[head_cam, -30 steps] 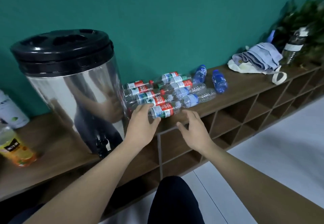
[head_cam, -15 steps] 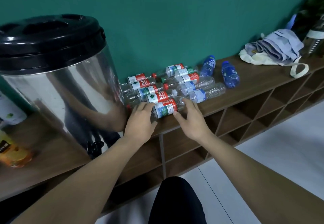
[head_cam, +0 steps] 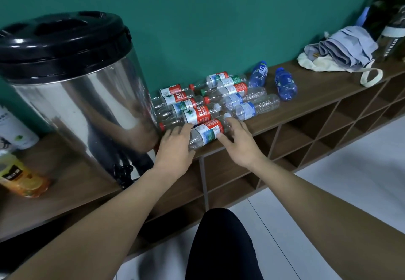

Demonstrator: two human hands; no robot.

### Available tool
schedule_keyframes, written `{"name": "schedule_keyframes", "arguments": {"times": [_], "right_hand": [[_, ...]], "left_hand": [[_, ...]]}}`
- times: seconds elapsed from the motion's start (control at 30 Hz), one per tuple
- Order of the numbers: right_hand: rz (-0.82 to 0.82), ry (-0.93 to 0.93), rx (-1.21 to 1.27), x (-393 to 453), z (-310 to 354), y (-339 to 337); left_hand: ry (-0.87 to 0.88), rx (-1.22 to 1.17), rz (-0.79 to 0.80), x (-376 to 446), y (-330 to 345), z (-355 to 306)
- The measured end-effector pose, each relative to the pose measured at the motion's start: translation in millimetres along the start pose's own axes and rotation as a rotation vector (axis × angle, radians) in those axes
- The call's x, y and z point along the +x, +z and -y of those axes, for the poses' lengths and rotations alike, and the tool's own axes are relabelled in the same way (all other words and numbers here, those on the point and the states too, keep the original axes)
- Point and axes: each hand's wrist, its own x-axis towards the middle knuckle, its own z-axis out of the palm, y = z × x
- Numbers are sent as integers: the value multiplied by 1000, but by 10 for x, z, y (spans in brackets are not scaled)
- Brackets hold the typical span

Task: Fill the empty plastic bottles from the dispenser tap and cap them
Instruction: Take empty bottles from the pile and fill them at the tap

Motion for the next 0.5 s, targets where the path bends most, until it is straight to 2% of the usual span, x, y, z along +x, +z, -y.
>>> {"name": "schedule_keyframes", "arguments": {"times": [0.17, 0.3, 0.4, 0.5], "right_hand": [[-35, 17, 104, -90, 66, -4], [15, -18, 112, -260, 273, 22], [4, -140, 45, -420, 470, 84], [-29, -224, 109, -589, 807, 73]], "left_hand": [[-192, -604, -117, -217, -437, -134], [-197, -952, -286, -388, -767, -227], [-129, -1050, -314, -579, -954, -266], [-80, -974, -250, -787, -1031, -211]]}}
